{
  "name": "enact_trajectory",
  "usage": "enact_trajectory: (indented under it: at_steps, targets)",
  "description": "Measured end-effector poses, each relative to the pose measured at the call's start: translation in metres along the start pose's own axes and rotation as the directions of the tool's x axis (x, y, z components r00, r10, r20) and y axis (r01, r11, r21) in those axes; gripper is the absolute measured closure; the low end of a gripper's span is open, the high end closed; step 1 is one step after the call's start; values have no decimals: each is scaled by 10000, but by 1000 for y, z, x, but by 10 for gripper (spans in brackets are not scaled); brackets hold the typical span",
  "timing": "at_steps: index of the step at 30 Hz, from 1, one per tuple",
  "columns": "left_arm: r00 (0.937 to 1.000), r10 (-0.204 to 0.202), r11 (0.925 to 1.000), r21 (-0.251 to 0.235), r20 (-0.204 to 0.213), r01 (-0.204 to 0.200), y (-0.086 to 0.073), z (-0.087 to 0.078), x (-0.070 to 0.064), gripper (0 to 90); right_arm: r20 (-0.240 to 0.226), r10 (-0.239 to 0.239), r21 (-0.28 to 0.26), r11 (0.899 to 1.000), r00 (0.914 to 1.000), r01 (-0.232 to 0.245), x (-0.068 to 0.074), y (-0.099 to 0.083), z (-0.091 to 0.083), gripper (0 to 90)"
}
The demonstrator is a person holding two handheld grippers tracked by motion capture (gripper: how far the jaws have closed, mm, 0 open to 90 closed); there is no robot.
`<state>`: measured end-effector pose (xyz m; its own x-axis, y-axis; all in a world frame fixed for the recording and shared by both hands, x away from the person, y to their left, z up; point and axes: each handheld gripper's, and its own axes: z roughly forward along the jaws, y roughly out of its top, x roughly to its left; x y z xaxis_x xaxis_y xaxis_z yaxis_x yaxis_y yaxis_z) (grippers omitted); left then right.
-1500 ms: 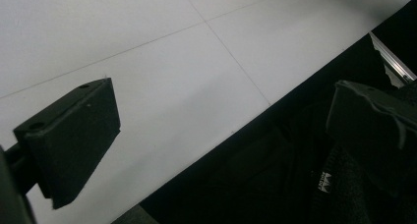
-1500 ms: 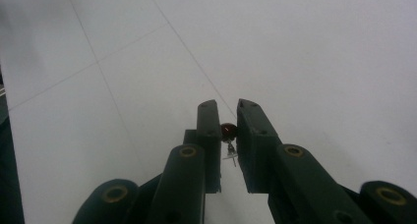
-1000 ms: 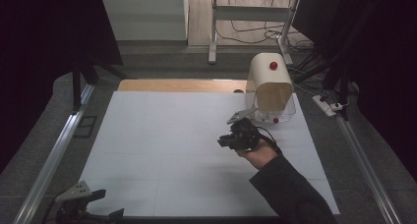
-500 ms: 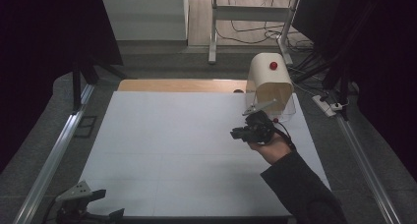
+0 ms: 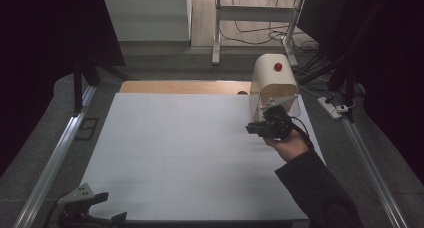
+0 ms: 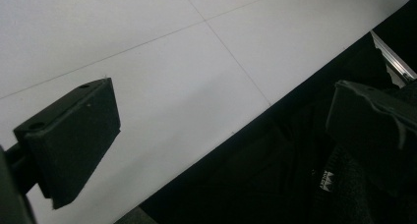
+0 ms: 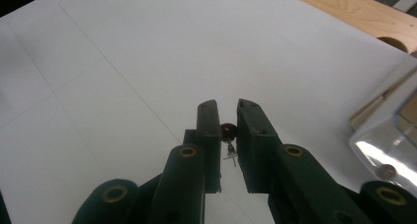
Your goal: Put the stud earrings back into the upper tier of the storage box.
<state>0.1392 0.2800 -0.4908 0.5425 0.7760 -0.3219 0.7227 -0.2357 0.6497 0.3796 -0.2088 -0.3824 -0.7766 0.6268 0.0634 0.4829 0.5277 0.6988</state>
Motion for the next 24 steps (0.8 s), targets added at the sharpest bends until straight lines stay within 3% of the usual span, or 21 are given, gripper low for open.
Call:
enact_trajectory:
  at_steps: [11, 24]
  targets:
    - [10000, 8, 10000, 16, -19, -8, 0, 0, 0, 0, 529, 232, -126, 9997, 9983, -225, -17, 5, -15, 795]
    - [10000, -2, 10000, 26, -23, 2, 0, 0, 0, 0, 1349, 683, -311, 9974, 9885, -647, -43, 6, -25, 794]
